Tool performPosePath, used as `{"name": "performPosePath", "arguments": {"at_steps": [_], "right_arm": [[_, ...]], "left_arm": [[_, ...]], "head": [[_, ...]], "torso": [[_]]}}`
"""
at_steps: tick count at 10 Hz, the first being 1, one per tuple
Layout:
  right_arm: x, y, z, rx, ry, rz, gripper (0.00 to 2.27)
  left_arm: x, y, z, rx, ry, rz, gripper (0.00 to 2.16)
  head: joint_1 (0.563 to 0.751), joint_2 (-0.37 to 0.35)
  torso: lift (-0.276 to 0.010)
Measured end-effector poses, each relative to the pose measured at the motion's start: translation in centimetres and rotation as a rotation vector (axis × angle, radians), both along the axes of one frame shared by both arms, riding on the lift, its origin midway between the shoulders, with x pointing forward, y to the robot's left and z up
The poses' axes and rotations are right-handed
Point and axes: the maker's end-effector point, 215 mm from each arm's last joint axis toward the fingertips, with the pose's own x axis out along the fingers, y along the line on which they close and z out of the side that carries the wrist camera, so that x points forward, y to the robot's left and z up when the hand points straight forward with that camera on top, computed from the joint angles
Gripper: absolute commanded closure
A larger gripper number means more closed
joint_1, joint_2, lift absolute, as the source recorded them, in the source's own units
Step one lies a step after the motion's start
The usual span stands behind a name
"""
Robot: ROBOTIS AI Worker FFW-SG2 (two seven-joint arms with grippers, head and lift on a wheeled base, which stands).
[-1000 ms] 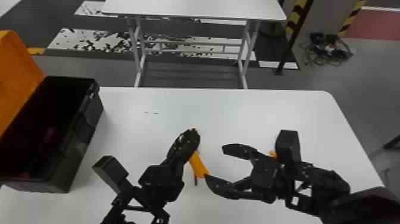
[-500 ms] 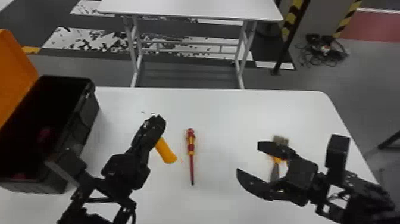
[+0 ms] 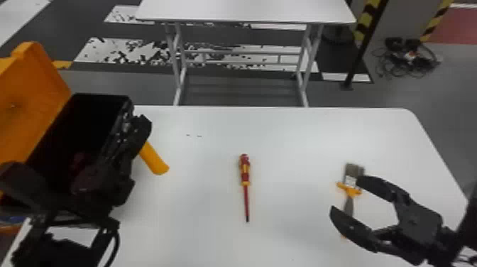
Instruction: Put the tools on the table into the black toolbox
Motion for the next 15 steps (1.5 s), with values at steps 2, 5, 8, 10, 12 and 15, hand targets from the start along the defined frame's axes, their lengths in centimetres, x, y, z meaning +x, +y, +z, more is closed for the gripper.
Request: {"name": "performPosePath", "arguments": {"at_steps": [2, 5, 8, 10, 12, 15], "right_arm": [[-0.2, -1.8, 0.5, 0.023, -0.039, -0.036, 0.05], [-0.1, -4.3, 1.0, 0.043, -0.114, -0.126, 0.07], [0.4, -7.1, -0.3, 0.035, -0.151, -0.281, 0.07], [0.3, -7.7, -0.9, 0.035, -0.148, -0.313, 0.07], [0.2, -7.9, -1.5, 0.038, -0.136, -0.324, 0.07], [-0.2, -7.9, -2.1, 0.042, -0.122, -0.335, 0.07]], "left_arm": [[0.9, 4.9, 0.8, 0.052, -0.005, 0.079, 2.13], [2.4, 10.0, 0.8, 0.129, -0.006, 0.176, 2.13], [4.5, 13.5, -1.3, 0.193, 0.022, 0.243, 2.14], [4.9, 15.9, -1.5, 0.236, 0.015, 0.290, 2.13], [4.7, 18.0, -1.1, 0.200, 0.016, 0.313, 2.14], [4.8, 17.9, -2.7, 0.092, 0.091, 0.276, 2.14]], "head": [[0.695, 0.083], [0.695, 0.118], [0.695, 0.128], [0.695, 0.143], [0.695, 0.177], [0.695, 0.178]], "torso": [[-0.075], [-0.075], [-0.075], [-0.075], [-0.075], [-0.075]]}}
